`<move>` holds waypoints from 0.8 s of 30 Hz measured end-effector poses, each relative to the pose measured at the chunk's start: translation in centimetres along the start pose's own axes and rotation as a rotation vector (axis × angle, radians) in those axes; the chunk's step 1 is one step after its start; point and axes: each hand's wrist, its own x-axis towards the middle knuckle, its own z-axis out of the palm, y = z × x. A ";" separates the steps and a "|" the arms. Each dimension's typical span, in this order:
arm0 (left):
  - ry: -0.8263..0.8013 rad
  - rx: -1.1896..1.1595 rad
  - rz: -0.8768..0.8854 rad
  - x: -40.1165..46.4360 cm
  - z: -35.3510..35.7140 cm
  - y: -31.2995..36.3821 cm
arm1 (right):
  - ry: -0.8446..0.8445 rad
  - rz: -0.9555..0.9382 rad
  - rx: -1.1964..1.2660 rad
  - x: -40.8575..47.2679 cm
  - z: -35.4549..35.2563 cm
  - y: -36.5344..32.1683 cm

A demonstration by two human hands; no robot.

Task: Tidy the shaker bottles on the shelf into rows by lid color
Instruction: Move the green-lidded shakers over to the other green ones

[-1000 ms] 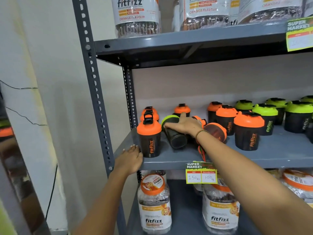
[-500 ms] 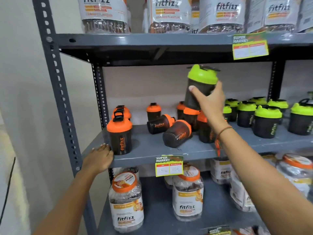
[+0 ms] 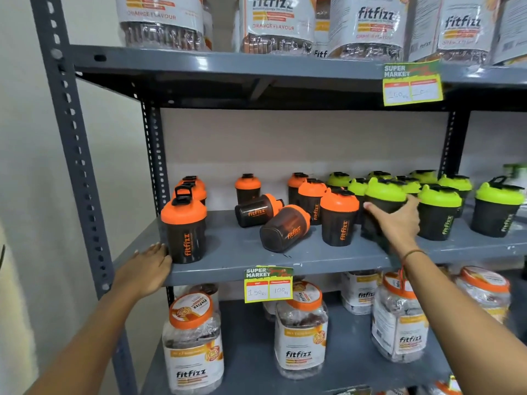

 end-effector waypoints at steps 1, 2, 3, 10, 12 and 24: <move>0.003 0.007 -0.007 0.0 0.0 0.0 | -0.011 -0.002 -0.021 -0.1 0.3 0.7; 0.005 0.012 -0.012 0.0 0.1 -0.1 | -0.017 -0.004 -0.034 -0.2 0.5 1.3; 0.006 0.014 -0.013 0.0 0.1 -0.1 | -0.019 -0.009 -0.042 -0.2 0.7 1.7; 0.019 0.011 0.000 -0.2 -0.1 0.1 | -0.011 -0.060 -0.036 -0.1 1.2 2.7; 0.011 0.010 0.001 -0.3 -0.3 0.3 | -0.002 -0.077 -0.018 -0.6 0.9 2.6; 0.027 0.004 -0.011 -1.0 -0.8 0.8 | 0.130 -0.711 0.299 -5.8 3.0 -14.6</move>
